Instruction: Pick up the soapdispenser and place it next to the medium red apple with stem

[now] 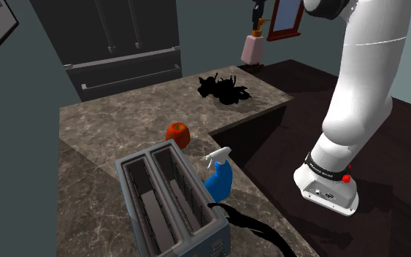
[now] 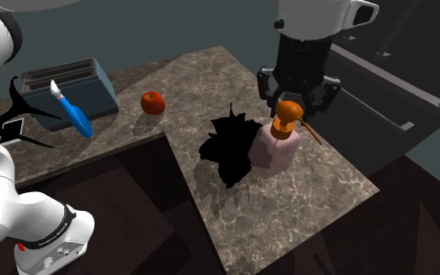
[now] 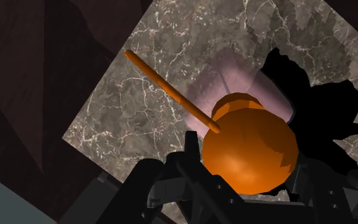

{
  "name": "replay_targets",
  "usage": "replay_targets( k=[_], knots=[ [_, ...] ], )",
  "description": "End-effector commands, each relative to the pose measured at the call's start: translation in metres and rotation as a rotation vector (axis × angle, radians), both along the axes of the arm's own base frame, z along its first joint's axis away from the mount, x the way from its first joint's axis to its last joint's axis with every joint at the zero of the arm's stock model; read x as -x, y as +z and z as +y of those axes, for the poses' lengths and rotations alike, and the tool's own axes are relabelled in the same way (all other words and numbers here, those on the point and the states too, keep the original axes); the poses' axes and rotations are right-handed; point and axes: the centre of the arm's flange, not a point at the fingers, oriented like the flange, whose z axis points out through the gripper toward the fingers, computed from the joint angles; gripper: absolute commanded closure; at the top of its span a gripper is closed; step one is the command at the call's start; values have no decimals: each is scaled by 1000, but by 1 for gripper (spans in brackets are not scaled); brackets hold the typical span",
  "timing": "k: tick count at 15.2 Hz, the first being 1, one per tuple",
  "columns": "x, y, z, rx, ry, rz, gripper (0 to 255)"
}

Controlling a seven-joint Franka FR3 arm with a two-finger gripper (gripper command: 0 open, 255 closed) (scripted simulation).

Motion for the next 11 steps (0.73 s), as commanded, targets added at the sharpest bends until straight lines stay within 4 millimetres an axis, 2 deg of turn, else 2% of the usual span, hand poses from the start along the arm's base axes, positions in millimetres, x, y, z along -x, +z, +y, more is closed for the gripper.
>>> replay_targets(
  k=[1, 11],
  knots=[
    [0, 4, 25, 0, -1, 0, 255],
    [-5, 32, 154, 0, -1, 0, 255]
  ],
)
